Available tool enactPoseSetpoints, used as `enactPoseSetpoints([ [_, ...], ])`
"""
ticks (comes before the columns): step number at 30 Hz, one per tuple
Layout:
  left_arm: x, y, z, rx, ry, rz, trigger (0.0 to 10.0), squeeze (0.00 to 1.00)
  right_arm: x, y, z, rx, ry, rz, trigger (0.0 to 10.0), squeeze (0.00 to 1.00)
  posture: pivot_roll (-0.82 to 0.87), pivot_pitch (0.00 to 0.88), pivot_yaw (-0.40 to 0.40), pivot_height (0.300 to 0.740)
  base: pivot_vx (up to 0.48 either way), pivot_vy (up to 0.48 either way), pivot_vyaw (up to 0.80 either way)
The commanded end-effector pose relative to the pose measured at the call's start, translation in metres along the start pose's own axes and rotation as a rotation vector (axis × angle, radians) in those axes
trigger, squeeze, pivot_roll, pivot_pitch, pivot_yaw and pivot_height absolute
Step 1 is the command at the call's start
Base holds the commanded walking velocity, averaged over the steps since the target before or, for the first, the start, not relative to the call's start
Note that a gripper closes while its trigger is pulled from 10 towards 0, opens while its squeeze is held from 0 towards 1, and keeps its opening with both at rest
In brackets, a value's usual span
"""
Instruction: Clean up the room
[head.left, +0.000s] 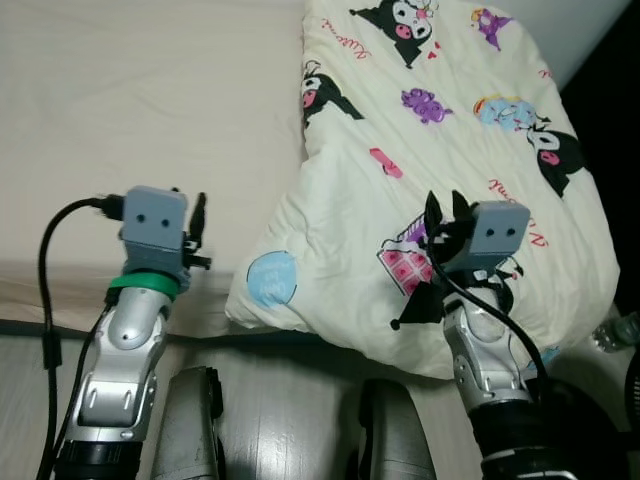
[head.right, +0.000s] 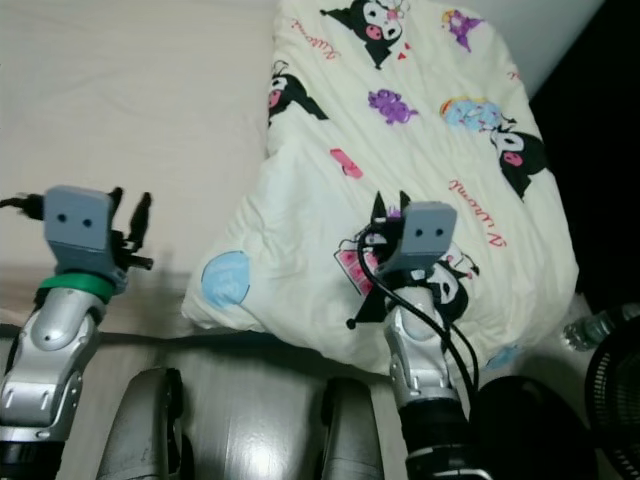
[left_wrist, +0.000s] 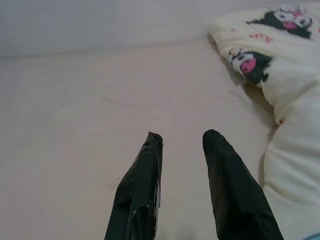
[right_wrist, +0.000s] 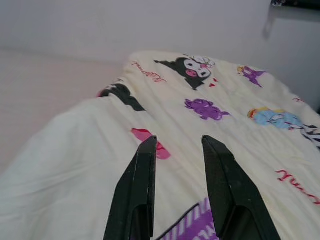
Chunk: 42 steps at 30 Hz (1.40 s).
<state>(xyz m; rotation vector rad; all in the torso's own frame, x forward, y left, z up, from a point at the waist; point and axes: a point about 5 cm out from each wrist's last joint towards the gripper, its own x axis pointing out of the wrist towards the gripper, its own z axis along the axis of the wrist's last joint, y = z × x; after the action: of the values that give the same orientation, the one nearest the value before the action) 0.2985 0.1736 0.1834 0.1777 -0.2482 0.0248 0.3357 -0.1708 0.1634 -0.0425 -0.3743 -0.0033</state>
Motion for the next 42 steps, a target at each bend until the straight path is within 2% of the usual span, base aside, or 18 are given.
enactPoseSetpoints([
  [1,0.000,-0.007,-0.002,-0.013,0.002,-0.018,10.0,0.00,-0.001,-0.006,-0.005,-0.018,0.033,-0.025,10.0,0.00,0.10,0.069,-0.078,0.610,0.000,0.000,0.00],
  [4,0.003,-0.012,-0.001,-0.032,0.004,-0.036,10.0,0.00,0.000,-0.007,-0.005,-0.024,0.039,-0.029,10.0,0.00,0.09,0.063,-0.078,0.615,0.000,0.000,0.00],
  [6,0.009,-0.026,0.003,-0.076,0.008,-0.080,10.0,0.00,0.000,-0.012,-0.003,-0.030,0.046,-0.045,10.0,0.00,0.08,0.055,-0.074,0.625,0.000,0.000,0.00],
  [10,0.010,-0.030,0.004,-0.087,0.005,-0.091,10.0,0.00,0.000,-0.013,-0.003,-0.031,0.046,-0.047,10.0,0.00,0.08,0.055,-0.074,0.630,0.000,0.000,0.00],
  [16,0.018,-0.052,0.011,-0.114,-0.017,-0.161,10.0,0.00,0.000,-0.022,-0.007,-0.043,0.045,-0.085,10.0,0.00,0.06,0.037,-0.054,0.650,0.000,0.000,0.00],
  [19,0.019,-0.057,0.009,-0.112,-0.006,-0.176,10.0,0.00,0.000,-0.023,-0.008,-0.049,0.046,-0.090,10.0,0.00,0.06,0.027,-0.049,0.660,0.000,0.000,0.00],
  [30,0.020,-0.065,-0.003,-0.125,0.072,-0.236,10.0,0.00,0.004,-0.019,-0.007,-0.049,0.042,-0.107,10.0,0.00,0.02,0.014,-0.014,0.690,0.000,0.000,0.00],
  [35,0.025,-0.070,-0.005,-0.133,0.087,-0.246,10.0,0.00,-0.002,-0.021,-0.011,-0.038,0.049,-0.123,10.0,0.00,0.01,0.007,-0.002,0.715,0.000,0.000,0.00],
  [42,0.023,-0.067,-0.007,-0.133,0.088,-0.247,10.0,0.00,-0.002,-0.018,-0.013,-0.025,0.055,-0.130,10.0,0.00,0.02,0.000,0.007,0.735,0.000,0.000,0.00],
])
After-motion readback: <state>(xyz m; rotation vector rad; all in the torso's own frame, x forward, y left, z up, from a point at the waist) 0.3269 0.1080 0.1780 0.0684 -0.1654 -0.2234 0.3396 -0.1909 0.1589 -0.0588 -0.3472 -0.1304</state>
